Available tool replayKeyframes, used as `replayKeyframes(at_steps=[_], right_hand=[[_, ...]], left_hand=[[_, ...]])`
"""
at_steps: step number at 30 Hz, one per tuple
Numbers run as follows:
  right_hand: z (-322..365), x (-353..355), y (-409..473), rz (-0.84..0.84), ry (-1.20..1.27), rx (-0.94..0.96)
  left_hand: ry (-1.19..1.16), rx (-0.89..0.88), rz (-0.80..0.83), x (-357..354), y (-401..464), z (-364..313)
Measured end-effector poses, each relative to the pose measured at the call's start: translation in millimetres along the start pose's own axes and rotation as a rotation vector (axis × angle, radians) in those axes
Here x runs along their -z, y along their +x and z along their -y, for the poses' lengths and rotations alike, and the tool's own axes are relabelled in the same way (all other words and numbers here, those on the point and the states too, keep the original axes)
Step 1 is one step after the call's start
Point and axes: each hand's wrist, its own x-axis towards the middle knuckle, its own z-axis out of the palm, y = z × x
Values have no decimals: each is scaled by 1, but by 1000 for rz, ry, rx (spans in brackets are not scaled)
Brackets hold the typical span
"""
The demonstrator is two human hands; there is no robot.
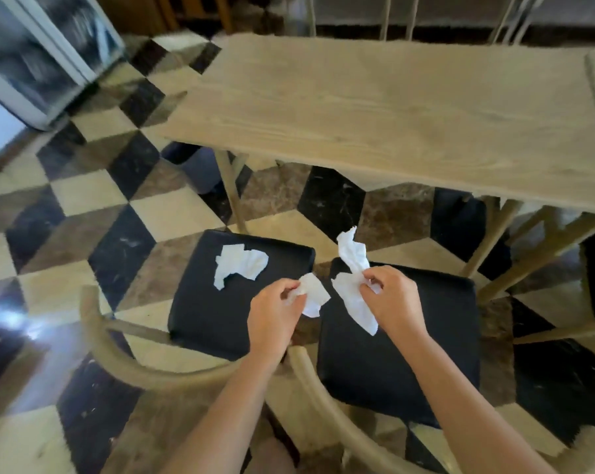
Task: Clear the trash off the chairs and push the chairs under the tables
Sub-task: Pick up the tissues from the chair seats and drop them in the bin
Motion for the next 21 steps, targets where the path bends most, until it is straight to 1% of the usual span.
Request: replayKeyframes(at_steps=[5,8,11,15,18,21], right_hand=[[85,-32,-19,13,22,104],[134,-63,-37,34,41,116],[180,-105,-58,40,115,90],[240,-152,-78,-12,256,86],[279,-175,-91,-23,317,171],[306,-199,-95,31,301,256]], left_hand=[[-120,43,-86,80,-1,38],[-151,52,-123,125,-1,76],[-153,73,-104,173,5,118],[-130,88,-90,232,15,157],[-162,100,-68,259,20,175],[-234,105,-35,277,27,189]])
